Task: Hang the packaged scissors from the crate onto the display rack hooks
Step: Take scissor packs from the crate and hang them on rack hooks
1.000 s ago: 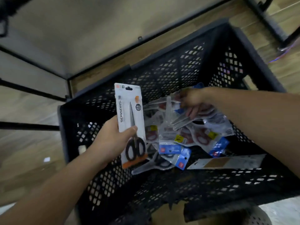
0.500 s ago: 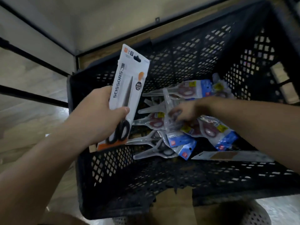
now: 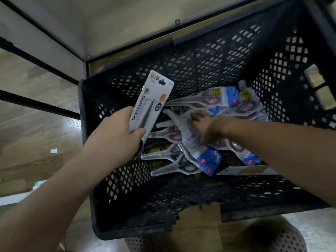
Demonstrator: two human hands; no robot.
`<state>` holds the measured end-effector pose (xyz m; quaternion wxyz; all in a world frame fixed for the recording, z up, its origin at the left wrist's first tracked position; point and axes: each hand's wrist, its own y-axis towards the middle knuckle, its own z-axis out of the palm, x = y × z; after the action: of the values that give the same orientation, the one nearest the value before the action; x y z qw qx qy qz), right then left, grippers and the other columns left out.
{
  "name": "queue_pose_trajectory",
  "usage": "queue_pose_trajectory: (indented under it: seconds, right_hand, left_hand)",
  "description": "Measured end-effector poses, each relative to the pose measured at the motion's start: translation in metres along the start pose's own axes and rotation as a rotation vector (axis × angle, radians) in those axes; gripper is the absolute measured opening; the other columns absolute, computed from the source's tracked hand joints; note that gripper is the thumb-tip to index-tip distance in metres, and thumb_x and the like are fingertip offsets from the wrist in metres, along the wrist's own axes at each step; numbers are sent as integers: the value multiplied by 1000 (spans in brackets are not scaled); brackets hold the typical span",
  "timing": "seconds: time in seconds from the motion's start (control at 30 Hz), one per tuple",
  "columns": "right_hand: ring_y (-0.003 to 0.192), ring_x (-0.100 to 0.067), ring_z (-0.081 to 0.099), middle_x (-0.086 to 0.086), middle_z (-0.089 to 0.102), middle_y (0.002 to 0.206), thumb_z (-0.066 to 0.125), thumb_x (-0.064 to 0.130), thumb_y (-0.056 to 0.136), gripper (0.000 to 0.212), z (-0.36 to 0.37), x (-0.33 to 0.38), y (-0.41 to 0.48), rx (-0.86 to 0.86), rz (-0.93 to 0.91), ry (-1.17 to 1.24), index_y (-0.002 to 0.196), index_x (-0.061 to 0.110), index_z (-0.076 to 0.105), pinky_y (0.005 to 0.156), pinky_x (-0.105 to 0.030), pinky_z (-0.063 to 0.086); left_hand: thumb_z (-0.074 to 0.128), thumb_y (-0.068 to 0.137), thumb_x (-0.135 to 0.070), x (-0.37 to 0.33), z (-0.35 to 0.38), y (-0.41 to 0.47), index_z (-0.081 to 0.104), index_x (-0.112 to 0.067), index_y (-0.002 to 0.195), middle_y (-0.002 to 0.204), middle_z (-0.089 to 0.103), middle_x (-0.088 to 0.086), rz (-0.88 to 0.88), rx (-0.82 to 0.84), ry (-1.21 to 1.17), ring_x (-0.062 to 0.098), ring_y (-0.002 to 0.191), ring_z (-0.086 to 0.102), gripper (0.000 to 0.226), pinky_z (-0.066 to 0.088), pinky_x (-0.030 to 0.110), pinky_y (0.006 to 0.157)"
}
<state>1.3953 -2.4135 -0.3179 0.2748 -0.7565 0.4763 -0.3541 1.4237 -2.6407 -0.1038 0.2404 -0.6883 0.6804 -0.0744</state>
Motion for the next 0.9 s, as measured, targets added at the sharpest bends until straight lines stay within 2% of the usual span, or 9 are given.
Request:
queue_pose_trajectory:
  seconds: [0.1, 0.17, 0.27, 0.4, 0.53, 0.67, 0.73, 0.8, 0.9]
  right_hand:
    - [158, -26, -7, -5, -14, 171, 63, 51, 94, 103, 3, 15, -3, 94, -14, -24, 164, 19, -5, 127, -47, 8]
    - [155, -29, 17, -6, 12, 170, 65, 49, 94, 88, -1, 21, -3, 123, -49, 21, 162, 21, 17, 124, -47, 25]
    - [127, -22, 55, 0, 52, 148, 66, 38, 97, 58, -4, 25, -4, 172, -105, 267, 149, 24, 44, 109, -41, 47]
    - [122, -19, 59, -1, 57, 143, 63, 27, 100, 51, 4, 27, -7, 173, -100, 388, 148, 20, 49, 104, -35, 50]
    - [80, -15, 70, -10, 68, 121, 64, 14, 99, 41, 2, 16, -3, 188, -62, 570, 140, 15, 55, 62, -26, 54]
    - [92, -22, 67, -5, 71, 111, 72, 30, 89, 31, -11, -14, -2, -120, 62, 358, 116, 16, 68, 83, -38, 59]
    - [92, -26, 67, -8, 71, 106, 70, 32, 89, 22, -16, -25, -3, -205, 90, 368, 103, 15, 70, 80, -39, 59]
    - [86, -26, 70, -8, 74, 100, 70, 34, 90, 23, -19, -25, -6, -121, 113, 489, 98, 13, 72, 74, -38, 60]
    - [89, -25, 74, -9, 73, 107, 73, 49, 90, 49, -7, -1, -7, 161, 120, 644, 115, 8, 64, 75, -37, 63]
  left_hand:
    - [62, 97, -32, 2, 3, -3, 57, -30, 124, 112, 60, -14, 24, 12, 36, 15, 97, 56, 27, 48, 36, 83]
    - [62, 97, -31, -1, 4, -3, 57, -29, 123, 106, 56, -16, 41, 8, 42, 16, 100, 56, 27, 49, 39, 87]
    - [62, 96, -31, -4, 5, 0, 58, -29, 122, 107, 56, -17, 41, -8, 40, 14, 97, 55, 26, 47, 37, 84]
    - [63, 97, -28, -4, 6, 5, 57, -29, 128, 121, 63, -12, 6, 19, -11, 15, 102, 59, 32, 47, 35, 83]
    - [64, 97, -27, -4, 9, 8, 57, -28, 132, 129, 64, -8, 18, 29, -27, 16, 108, 58, 36, 48, 36, 89]
    - [64, 97, -26, -4, 13, 9, 57, -25, 134, 132, 62, -7, 54, 20, -2, 8, 103, 49, 37, 41, 31, 88]
    - [63, 97, -25, -5, 15, 9, 57, -25, 134, 131, 62, -7, 63, 24, -1, 8, 102, 48, 37, 39, 30, 86]
    - [63, 97, -24, -6, 17, 11, 57, -24, 134, 132, 62, -6, 61, 35, 2, 8, 103, 48, 38, 38, 29, 86]
    - [64, 97, -25, -8, 16, 14, 57, -26, 134, 132, 62, -6, 52, 51, 9, 11, 109, 53, 38, 43, 33, 89]
